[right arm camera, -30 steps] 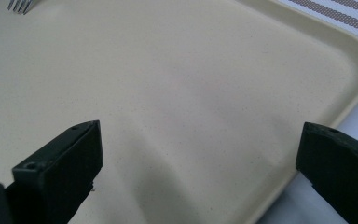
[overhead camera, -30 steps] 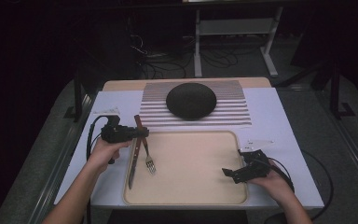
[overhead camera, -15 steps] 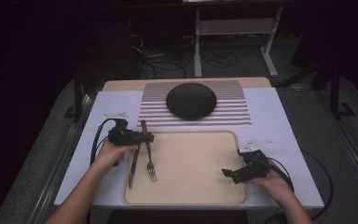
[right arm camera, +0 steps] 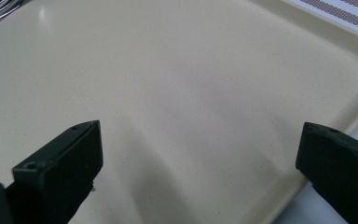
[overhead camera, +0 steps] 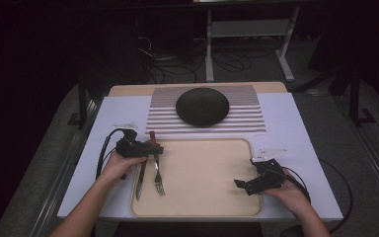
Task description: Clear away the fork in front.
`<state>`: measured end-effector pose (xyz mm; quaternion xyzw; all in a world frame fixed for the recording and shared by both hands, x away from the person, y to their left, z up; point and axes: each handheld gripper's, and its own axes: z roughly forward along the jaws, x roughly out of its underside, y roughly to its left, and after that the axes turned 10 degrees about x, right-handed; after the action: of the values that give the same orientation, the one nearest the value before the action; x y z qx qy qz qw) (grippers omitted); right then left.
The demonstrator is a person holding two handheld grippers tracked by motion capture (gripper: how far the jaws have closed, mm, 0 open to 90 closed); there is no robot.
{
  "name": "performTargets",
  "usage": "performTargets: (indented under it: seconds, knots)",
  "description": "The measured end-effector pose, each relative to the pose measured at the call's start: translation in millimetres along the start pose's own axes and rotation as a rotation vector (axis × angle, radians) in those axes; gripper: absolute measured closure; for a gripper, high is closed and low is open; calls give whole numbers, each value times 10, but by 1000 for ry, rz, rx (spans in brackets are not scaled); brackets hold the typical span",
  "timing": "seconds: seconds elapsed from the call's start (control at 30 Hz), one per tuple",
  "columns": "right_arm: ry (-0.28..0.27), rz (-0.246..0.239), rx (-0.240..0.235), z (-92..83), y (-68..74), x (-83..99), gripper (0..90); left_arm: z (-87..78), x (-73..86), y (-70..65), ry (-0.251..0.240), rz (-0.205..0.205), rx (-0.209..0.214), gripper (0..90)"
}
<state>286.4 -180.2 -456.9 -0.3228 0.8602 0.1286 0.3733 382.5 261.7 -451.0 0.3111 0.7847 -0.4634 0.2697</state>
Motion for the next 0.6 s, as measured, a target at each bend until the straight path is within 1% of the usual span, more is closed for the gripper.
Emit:
performTargets:
  seconds: [0.07,0.13,0.2,0.27,0.37,0.6]
  knots:
    - [0,-1,-1,2,1,-1,4,3,12,12,-1,-8,-4,615]
    - [0,-1,-2,2,2,-1,4,3,12,12,-1,-8,-4,614]
    - [0,-4,-2,4,1,0,4,-6,33,27,-6,-24,-14,610]
    - [0,-2,-2,3,3,0,4,-12,42,34,-7,-23,-24,607]
    - [-1,-5,-2,4,6,0,4,-10,59,43,-6,-36,-45,598]
    - [0,-6,-4,6,5,0,4,17,74,43,11,-23,-71,596]
